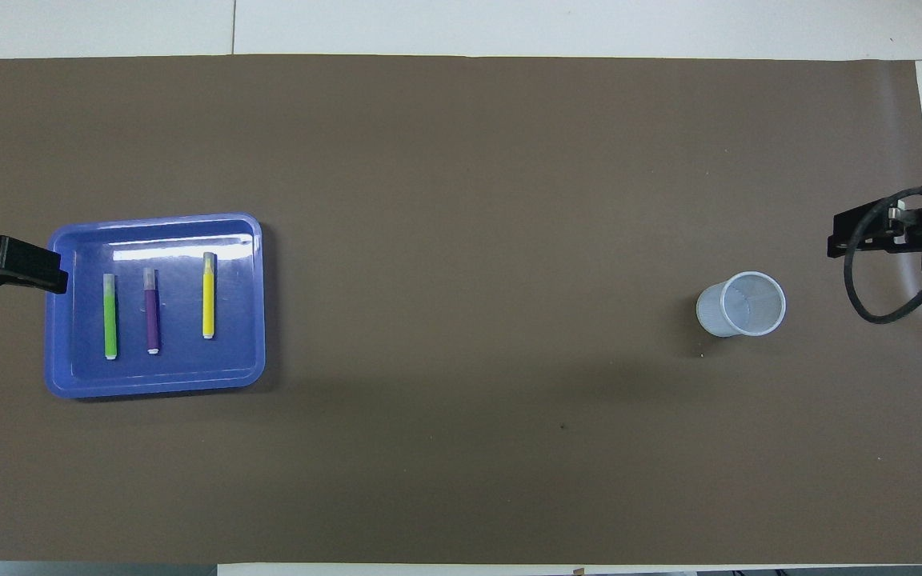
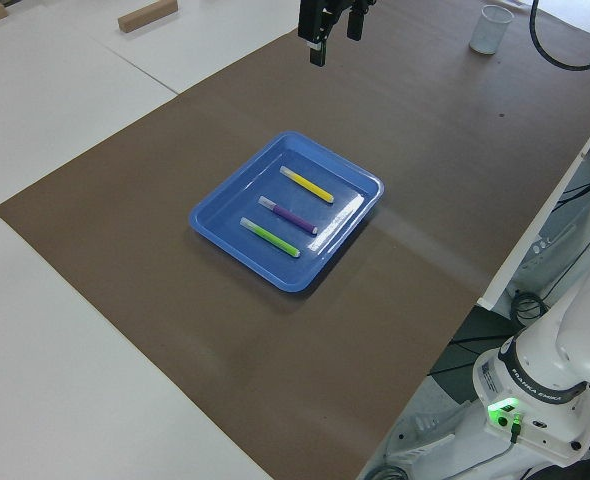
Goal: Transfer and insert pens with both arms
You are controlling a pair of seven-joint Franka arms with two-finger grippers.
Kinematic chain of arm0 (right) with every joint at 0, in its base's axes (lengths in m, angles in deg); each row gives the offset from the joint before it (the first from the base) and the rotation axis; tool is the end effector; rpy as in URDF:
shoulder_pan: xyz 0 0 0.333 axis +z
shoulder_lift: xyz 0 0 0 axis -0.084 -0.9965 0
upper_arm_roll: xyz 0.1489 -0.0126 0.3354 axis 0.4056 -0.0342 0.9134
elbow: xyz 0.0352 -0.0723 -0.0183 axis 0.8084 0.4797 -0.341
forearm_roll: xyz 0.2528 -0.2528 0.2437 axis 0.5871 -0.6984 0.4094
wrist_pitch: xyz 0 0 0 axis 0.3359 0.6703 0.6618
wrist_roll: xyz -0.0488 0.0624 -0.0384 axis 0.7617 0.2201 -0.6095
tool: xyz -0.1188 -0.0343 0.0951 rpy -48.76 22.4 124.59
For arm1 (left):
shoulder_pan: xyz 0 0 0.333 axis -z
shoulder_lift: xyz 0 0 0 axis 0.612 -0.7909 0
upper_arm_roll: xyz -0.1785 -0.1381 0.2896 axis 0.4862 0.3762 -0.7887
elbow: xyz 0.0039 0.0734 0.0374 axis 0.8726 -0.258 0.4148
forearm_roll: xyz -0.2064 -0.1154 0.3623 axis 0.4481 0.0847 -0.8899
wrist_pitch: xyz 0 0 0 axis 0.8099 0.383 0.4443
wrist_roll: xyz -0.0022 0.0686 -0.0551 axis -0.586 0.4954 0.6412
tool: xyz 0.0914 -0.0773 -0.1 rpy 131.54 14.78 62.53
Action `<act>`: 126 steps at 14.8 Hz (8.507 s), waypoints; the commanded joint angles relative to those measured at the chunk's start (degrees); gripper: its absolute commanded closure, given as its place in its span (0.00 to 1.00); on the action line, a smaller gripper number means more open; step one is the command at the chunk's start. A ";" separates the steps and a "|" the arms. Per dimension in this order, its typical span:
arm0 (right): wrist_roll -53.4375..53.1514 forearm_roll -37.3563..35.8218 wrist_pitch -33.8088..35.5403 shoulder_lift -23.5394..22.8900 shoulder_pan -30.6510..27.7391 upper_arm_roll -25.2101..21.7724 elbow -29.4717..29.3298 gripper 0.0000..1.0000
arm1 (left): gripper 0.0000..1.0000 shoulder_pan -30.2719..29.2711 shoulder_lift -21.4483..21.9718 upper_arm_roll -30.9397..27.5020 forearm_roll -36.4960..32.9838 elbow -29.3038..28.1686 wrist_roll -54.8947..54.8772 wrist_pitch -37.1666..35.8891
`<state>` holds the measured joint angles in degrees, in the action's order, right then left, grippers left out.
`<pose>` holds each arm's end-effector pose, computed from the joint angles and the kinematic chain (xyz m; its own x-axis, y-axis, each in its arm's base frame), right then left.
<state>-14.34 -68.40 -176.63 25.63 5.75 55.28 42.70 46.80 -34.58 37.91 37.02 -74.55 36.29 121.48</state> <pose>0.5802 -0.0072 0.6134 0.9828 -0.1797 -0.0424 -0.1796 -0.9837 0.0056 0.5560 -0.0411 0.6301 0.9940 -0.0593 -0.0923 -0.0602 -0.9982 -0.0075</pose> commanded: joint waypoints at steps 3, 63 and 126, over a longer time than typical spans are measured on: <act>1.13 0.93 0.38 0.50 -0.85 0.31 0.57 0.00 | 0.00 0.60 -0.02 -0.40 0.24 0.24 0.05 0.15; 1.30 0.93 0.30 0.41 -0.85 0.31 0.57 0.00 | 1.00 -13.29 -16.19 -0.75 0.33 -26.76 -16.30 44.03; -23.30 28.00 -30.47 -5.66 29.74 3.30 -1.45 0.19 | 1.00 8.42 11.14 7.07 59.56 -29.82 94.88 34.34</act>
<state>-38.21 -39.24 -207.41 20.35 35.39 58.65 42.21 54.49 -25.79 45.46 95.22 -101.22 130.70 153.69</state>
